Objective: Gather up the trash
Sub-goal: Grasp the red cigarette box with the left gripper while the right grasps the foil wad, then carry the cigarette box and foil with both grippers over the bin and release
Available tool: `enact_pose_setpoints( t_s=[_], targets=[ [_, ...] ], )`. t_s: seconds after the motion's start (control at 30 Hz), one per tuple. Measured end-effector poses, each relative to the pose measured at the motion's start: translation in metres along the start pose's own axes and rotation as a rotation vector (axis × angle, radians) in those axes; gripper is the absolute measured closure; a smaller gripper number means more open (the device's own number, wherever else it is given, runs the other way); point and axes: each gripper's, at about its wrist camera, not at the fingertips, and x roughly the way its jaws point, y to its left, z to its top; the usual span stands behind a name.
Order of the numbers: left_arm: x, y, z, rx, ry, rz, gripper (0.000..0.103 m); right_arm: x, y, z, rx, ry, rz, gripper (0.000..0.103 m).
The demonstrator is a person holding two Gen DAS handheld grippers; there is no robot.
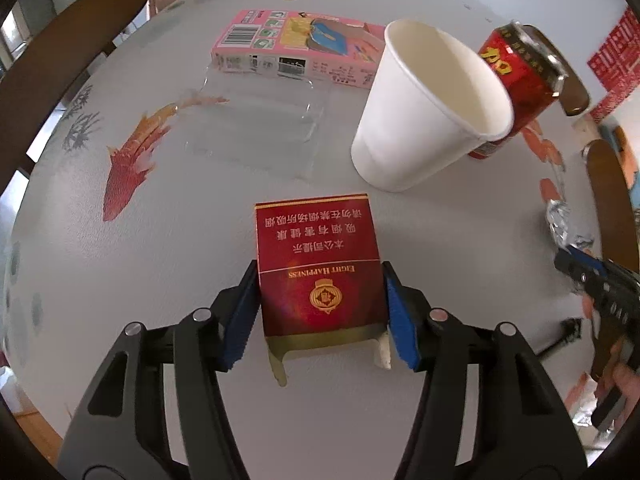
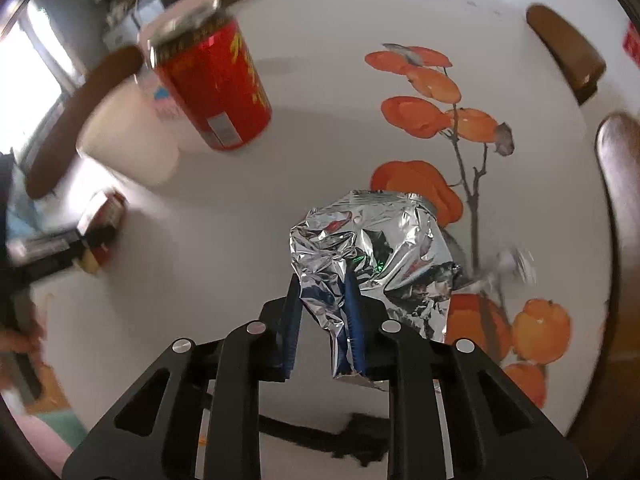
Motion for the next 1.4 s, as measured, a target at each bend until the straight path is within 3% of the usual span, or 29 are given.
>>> enact_pose_setpoints(
  t_s=[0.27,0.5,0.77,0.9,1.03,1.23,1.4],
  targets=[
    [-0.043,0.021,-0.009,-0.006,-0.044,-0.072,0.048,-0.038,0.026,0.009,0.105,-0.061,0.233,0.085],
    [-0.085,0.078,-0.027,-0.080,-0.098,-0.072,0.048,-0.052,0.120,0.010,-0.044,-0.054,0.382,0.085],
    [-0.136,0.199,-0.077,-0.284,-0.160,-0.016,0.048,-0.040,0.294,0.011,-0.327,-0.001,0.537,0.085],
    [-0.162,0.289,-0.114,-0.389,-0.194,0.035,0.048,-0.017,0.390,0.008,-0.426,0.034,0.609,0.085],
    [-0.173,0.389,-0.163,-0.473,-0.177,0.080,0.048,0.019,0.509,-0.020,-0.478,0.096,0.658,0.085],
    [-0.151,0.508,-0.222,-0.544,-0.097,0.155,0.048,0.104,0.659,-0.071,-0.455,0.229,0.711,0.085],
    [-0.087,0.571,-0.260,-0.602,-0.029,0.141,0.048,0.191,0.730,-0.120,-0.425,0.345,0.685,0.085]
  ],
)
